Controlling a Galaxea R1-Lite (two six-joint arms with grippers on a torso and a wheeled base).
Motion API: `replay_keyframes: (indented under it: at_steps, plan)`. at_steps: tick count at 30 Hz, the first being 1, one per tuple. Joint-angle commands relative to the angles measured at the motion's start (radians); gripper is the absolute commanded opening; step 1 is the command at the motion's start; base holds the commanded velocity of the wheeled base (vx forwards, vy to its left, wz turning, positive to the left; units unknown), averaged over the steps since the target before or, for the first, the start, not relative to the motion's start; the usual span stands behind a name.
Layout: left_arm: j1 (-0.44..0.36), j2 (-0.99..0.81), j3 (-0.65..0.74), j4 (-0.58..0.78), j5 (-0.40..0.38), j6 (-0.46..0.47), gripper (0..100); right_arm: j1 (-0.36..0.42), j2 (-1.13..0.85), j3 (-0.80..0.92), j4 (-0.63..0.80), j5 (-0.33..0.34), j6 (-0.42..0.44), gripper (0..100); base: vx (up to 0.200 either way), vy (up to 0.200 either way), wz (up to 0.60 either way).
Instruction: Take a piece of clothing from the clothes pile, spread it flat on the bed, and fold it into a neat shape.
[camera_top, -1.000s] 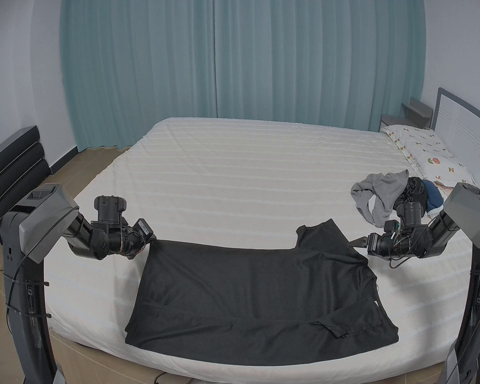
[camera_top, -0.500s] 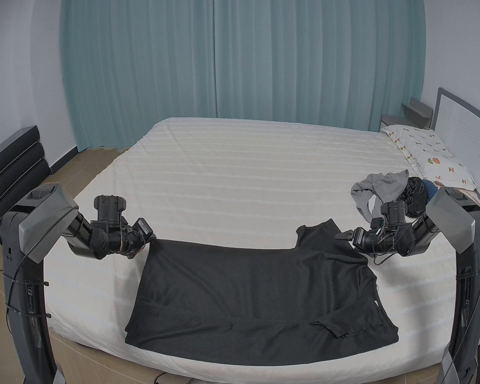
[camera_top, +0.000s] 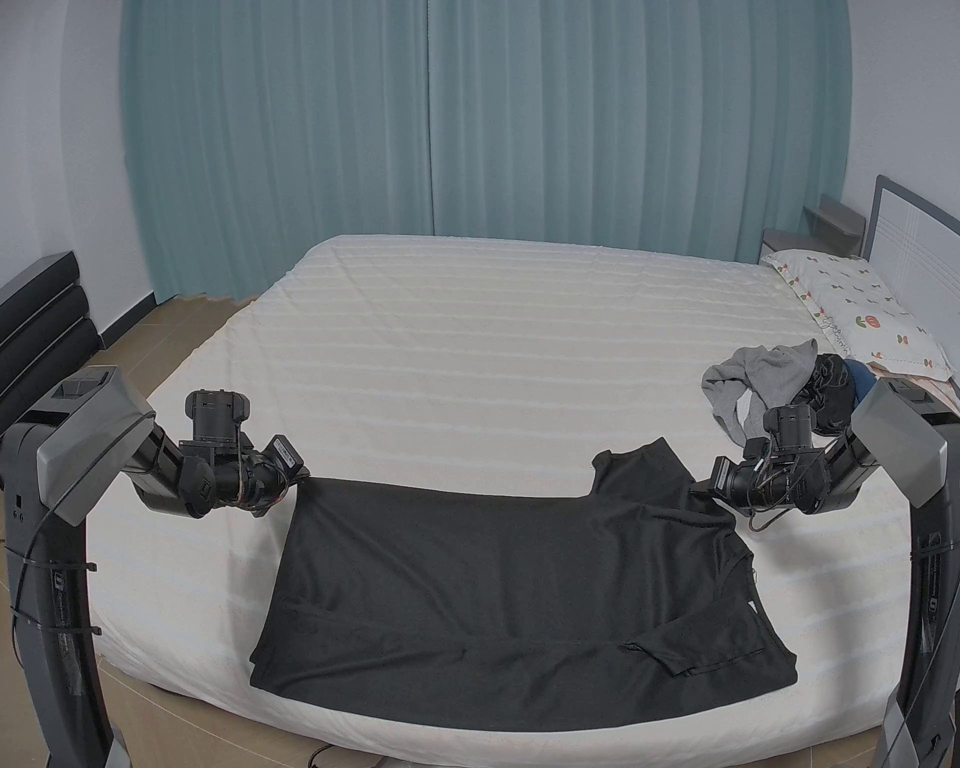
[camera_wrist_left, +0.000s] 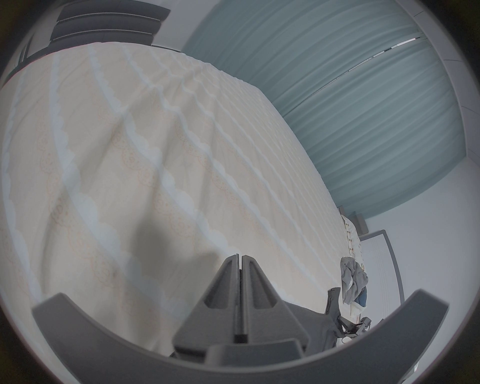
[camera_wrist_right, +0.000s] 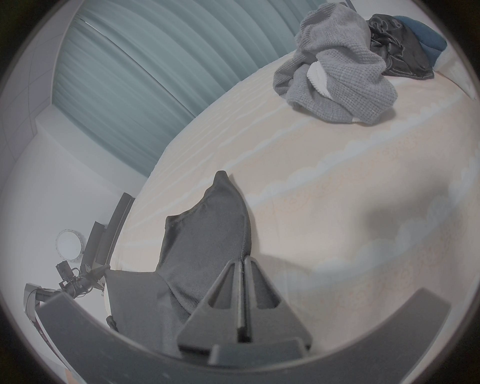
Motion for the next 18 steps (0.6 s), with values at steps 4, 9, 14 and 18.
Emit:
replay_keyframes:
  at_steps: [4,9,14,18]
  plan:
    - [0.001,-0.002,0.002,-0.001,0.000,0.000,0,-0.001,-0.023,0.011,-0.010,0.005,0.004,0,0.000,0.000,0.00]
    - [0.006,-0.028,0.011,-0.001,0.002,0.003,0,-0.003,-0.062,0.014,-0.013,0.005,0.044,0,0.000,0.000,0.00]
    - [0.035,-0.063,0.040,-0.002,-0.001,0.003,0,-0.017,-0.115,0.023,-0.022,0.011,0.086,0,0.000,0.000,0.00]
    - [0.035,-0.079,0.040,-0.001,0.000,0.003,0,-0.027,-0.132,0.023,-0.035,0.013,0.092,0,0.000,0.000,0.00]
